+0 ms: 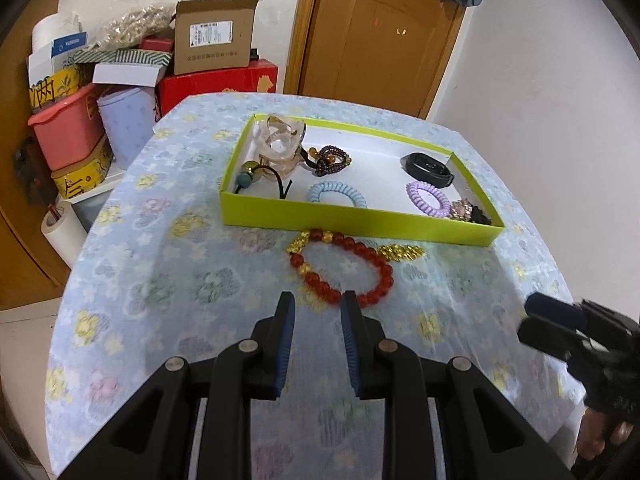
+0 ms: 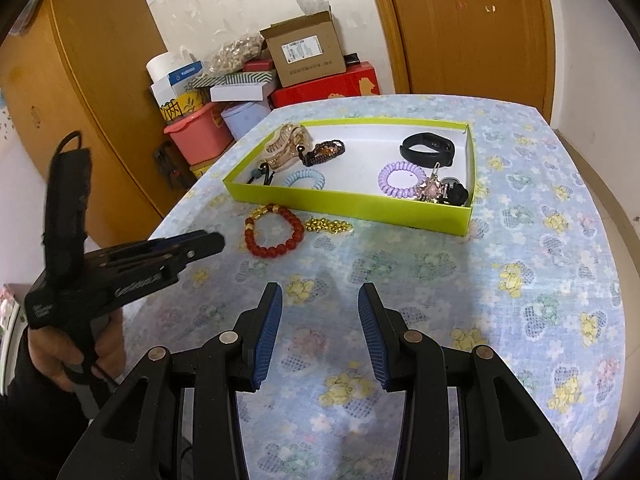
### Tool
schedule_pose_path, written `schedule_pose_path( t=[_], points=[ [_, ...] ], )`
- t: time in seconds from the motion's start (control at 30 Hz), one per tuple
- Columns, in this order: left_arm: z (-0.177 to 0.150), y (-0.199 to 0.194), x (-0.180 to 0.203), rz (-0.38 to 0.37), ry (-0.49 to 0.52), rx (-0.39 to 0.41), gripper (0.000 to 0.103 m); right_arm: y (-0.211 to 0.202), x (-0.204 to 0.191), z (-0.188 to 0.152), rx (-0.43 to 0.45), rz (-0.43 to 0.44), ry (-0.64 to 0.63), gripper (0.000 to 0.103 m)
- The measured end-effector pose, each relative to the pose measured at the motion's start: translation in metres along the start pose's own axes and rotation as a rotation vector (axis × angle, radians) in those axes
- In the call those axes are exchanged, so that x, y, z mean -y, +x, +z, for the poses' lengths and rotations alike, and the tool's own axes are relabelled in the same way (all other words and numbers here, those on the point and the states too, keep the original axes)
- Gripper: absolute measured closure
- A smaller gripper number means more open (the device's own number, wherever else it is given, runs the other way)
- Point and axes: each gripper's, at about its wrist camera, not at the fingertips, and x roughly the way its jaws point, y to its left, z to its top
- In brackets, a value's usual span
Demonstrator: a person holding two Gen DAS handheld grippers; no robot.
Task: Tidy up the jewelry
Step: 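Grasp the red bead bracelet with the left tool while the right grasps the gold chain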
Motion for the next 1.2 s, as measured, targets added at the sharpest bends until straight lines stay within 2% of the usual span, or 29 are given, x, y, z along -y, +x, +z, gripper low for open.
schedule_pose_path(
  t=[0.3, 0.6, 0.63, 0.67, 0.9, 1.2],
  points=[
    [0.02, 0.034, -0.007, 0.027, 0.011, -0.022, 0.078, 0.009, 0.006, 0.001, -0.015, -0.002, 0.006, 0.062],
    [0.028, 0.051, 0.001, 0.051, 0.114, -0.017, 0.078, 0.023, 0.01, 0.005, -0.033, 0.003, 0.009, 0.062],
    [0.028, 0.052, 0.002, 0.054, 0.122, -0.019, 0.082, 0.025, 0.01, 0.006, -0.034, 0.003, 0.008, 0.062],
    [0.028, 0.052, 0.003, 0.059, 0.129, -0.019, 0.091, 0.026, 0.01, 0.007, -0.036, 0.002, 0.007, 0.062],
    [0.025, 0.045, -0.001, 0.033, 0.122, -0.01, 0.093, 0.04, 0.007, 0.016, -0.047, -0.012, -0.025, 0.062],
    [0.011, 0.022, -0.021, 0.018, 0.076, 0.027, 0.093, 0.078, 0.004, 0.034, -0.092, -0.025, -0.057, 0.062]
  ],
)
